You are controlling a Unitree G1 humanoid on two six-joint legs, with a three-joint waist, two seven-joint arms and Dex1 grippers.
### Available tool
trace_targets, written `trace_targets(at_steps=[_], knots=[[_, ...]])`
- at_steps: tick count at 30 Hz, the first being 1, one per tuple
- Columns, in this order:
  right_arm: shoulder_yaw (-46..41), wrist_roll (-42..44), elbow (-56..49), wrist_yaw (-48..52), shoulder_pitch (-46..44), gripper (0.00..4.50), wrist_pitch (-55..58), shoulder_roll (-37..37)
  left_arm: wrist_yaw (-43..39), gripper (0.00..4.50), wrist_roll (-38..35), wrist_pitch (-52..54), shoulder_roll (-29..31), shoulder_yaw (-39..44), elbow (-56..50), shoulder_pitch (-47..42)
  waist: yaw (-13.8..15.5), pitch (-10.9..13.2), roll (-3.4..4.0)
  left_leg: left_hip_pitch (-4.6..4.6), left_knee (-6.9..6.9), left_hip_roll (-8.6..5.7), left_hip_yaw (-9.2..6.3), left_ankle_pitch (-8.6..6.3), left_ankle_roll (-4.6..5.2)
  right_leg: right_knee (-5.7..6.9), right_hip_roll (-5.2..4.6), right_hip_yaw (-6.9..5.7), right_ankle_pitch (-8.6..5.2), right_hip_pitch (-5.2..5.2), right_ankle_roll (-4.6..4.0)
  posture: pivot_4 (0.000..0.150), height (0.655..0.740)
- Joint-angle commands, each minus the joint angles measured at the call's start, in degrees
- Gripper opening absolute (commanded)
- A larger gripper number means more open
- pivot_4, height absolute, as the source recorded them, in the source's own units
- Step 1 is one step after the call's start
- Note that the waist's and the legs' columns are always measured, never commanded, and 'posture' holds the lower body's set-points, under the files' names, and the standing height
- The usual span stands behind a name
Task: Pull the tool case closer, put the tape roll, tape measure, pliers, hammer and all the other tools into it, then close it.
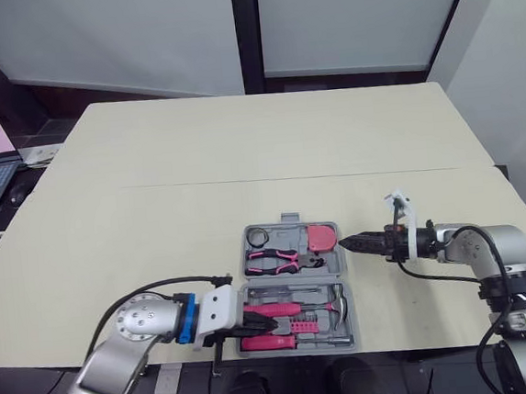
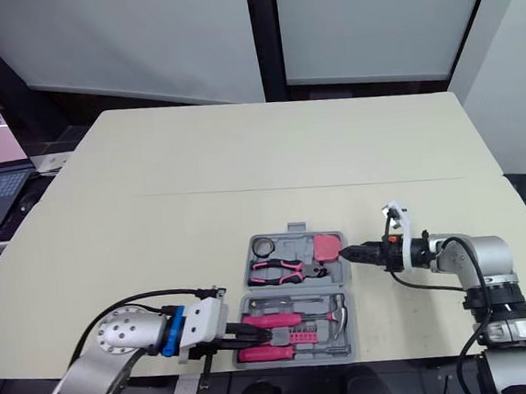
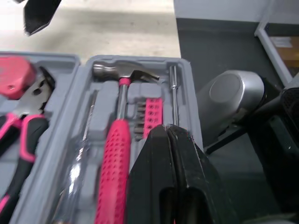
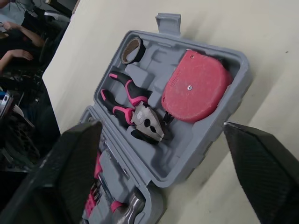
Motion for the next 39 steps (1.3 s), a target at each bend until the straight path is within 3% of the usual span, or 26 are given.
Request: trace_targets(at_steps=[1, 13, 20, 26, 32, 39], knots=[[-0.8, 1.0, 2.5, 0.3, -1.3, 4.49, -2.2, 0.1, 0.5, 0.0, 2.6, -3.6, -1.2, -2.1, 3.8, -0.7, 0.0, 0.0, 0.01, -0.01, 0.0, 0.01, 0.01, 0.0, 0.0, 0.0, 0.02, 0.0, 0.0, -0.02, 0.0, 0.15, 0.74], [1.6, -0.4, 11.8, -1.4, -4.7, 4.49, -4.0, 4.1, 4.8, 0.0, 12.3, -2.8, -2.0, -7.5, 11.9, -2.4, 0.0, -0.2, 0.26, 0.02, -0.01, 0.05, 0.05, 0.0, 0.0, 0.0, -0.03, 0.05, 0.0, 0.01, 0.0, 0.15, 0.74], [2.7, -3.0, 21.9, -3.1, -8.0, 4.49, -8.6, 7.3, 5.4, 0.0, 13.4, -1.0, -1.2, -8.7, 10.3, -1.8, -0.2, -0.7, 0.44, 0.32, -0.04, 0.03, 0.13, -0.01, 0.01, -0.02, -0.05, 0.07, 0.01, 0.25, 0.01, 0.15, 0.74], [0.1, -3.1, 31.7, -5.7, -13.5, 4.49, -12.0, 12.7, 5.5, 0.0, 14.1, -0.4, -0.1, -9.2, 8.5, -0.6, -1.9, -1.0, 0.26, 1.57, -0.77, 0.1, 0.4, -0.01, 0.02, -0.27, 0.13, 0.34, 0.0, 1.07, 0.01, 0.15, 0.74], [-1.4, -3.9, 38.1, -5.5, -17.3, 4.49, -14.6, 14.9, 5.3, 0.0, 15.0, -1.3, 0.5, -9.6, 9.1, -1.0, -2.7, -1.0, 0.29, 1.61, -0.83, 0.18, 0.41, -0.01, 0.02, -0.25, 0.19, 0.41, 0.0, 1.05, 0.0, 0.15, 0.74], [0.8, -6.8, 38.3, -2.4, -18.8, 4.49, -16.1, 12.6, 5.9, 0.0, 15.4, -1.6, 0.6, -9.8, 9.4, -1.1, -2.7, -1.0, 0.35, 1.54, -0.83, 0.16, 0.35, -0.01, 0.02, -0.27, 0.18, 0.39, 0.0, 1.03, 0.0, 0.15, 0.74]])
